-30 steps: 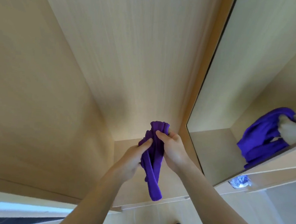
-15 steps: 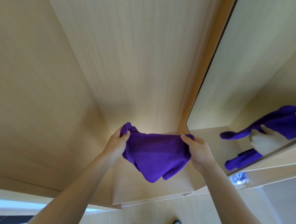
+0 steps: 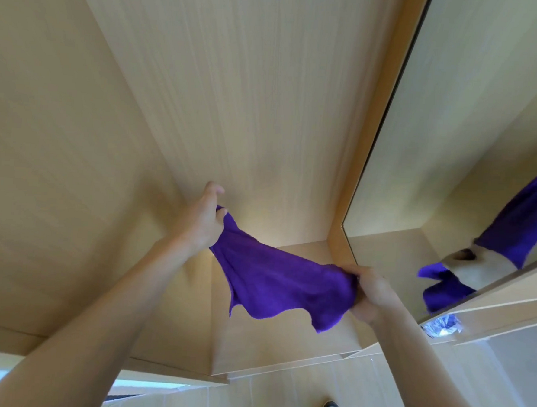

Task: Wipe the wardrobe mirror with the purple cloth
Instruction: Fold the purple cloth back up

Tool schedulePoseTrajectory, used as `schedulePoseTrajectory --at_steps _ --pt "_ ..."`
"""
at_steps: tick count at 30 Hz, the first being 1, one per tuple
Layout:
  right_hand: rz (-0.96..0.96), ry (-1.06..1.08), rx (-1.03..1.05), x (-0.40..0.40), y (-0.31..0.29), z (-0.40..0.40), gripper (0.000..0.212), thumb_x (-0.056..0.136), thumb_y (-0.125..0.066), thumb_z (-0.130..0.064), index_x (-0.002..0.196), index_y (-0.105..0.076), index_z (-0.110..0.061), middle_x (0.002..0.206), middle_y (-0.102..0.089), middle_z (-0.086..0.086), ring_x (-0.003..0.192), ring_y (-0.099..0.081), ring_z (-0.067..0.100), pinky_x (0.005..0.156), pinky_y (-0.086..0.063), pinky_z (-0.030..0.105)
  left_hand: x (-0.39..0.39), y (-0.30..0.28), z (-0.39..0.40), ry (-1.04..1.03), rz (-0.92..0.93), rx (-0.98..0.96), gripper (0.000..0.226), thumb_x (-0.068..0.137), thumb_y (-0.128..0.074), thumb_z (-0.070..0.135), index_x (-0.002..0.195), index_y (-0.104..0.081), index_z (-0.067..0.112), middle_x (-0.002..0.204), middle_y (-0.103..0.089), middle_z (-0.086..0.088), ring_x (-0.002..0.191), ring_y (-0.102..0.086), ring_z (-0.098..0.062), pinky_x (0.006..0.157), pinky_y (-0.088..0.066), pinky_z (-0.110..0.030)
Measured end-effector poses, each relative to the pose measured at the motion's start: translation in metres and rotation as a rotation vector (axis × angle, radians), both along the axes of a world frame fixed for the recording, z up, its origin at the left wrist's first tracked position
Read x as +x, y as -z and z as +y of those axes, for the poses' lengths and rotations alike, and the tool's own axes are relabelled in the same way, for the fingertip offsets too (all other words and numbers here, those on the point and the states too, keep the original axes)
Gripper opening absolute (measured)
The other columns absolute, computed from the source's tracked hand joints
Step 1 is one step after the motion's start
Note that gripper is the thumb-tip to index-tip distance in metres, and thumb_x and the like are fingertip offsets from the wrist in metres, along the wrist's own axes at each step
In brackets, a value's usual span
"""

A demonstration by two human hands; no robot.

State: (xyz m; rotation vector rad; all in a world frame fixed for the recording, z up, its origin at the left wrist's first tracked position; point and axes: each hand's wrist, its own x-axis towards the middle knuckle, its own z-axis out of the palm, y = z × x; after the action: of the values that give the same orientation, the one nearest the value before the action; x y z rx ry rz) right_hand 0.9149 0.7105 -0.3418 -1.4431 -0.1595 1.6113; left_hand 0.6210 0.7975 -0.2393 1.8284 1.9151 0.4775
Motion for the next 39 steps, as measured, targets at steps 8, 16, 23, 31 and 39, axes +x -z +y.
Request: schedulePoseTrajectory --at_steps 8,16,23,31,39 --pt "-0.211 -0.026 0.11 0.005 -0.002 -0.003 0.048 0.087 -0.038 0.014 0.104 -0.076 -0.009 0.105 -0.067 0.017 0.088 -0.06 0.023 0.07 -0.052 0.031 0.004 -0.003 -0.004 0.072 -0.323 -0.234 0.045 0.091 -0.073 0.005 0.128 -0.058 0.024 0.122 -0.068 -0.011 0.097 -0.064 -0.021 0.082 -0.05 -0.028" --pt "-0.487 0.011 0.256 0.013 -0.019 0.001 0.044 0.085 -0.046 0.018 0.09 -0.076 -0.014 0.1 -0.073 0.016 0.086 -0.066 0.026 0.075 -0.052 0.033 -0.008 0.013 -0.009 0.151 0.284 -0.04 0.052 0.094 -0.049 -0.004 0.14 -0.052 0.019 0.104 -0.064 -0.008 0.101 -0.061 -0.033 0.078 -0.045 -0.033" --pt "-0.708 -0.207 0.322 0.037 -0.027 -0.004 0.037 0.084 -0.072 0.005 0.113 -0.071 -0.018 0.113 -0.07 0.005 0.106 -0.065 0.023 0.085 -0.05 0.024 -0.003 0.004 -0.01 -0.112 -0.344 0.032 0.019 0.094 -0.069 0.005 0.11 -0.069 0.016 0.094 -0.069 -0.004 0.091 -0.064 -0.024 0.081 -0.05 -0.026" --pt "-1.354 -0.567 0.398 0.038 -0.049 0.007 0.034 0.085 -0.056 0.006 0.108 -0.066 -0.017 0.103 -0.061 0.002 0.094 -0.056 0.021 0.07 -0.04 0.012 -0.002 -0.014 -0.008 0.0 -0.261 0.006 0.047 0.085 -0.075 -0.002 0.124 -0.065 0.023 0.102 -0.06 0.002 0.092 -0.062 -0.014 0.082 -0.048 -0.02" --pt "-1.068 -0.476 0.553 0.036 -0.1 0.009 0.013 0.09 -0.063 -0.002 0.087 -0.072 -0.01 0.092 -0.07 0.005 0.087 -0.061 0.019 0.074 -0.045 0.018 -0.024 -0.005 -0.024 -0.087 0.053 0.177 0.006 0.098 -0.064 0.015 0.098 -0.066 0.009 0.103 -0.055 -0.007 0.104 -0.051 -0.03 0.087 -0.041 -0.034"
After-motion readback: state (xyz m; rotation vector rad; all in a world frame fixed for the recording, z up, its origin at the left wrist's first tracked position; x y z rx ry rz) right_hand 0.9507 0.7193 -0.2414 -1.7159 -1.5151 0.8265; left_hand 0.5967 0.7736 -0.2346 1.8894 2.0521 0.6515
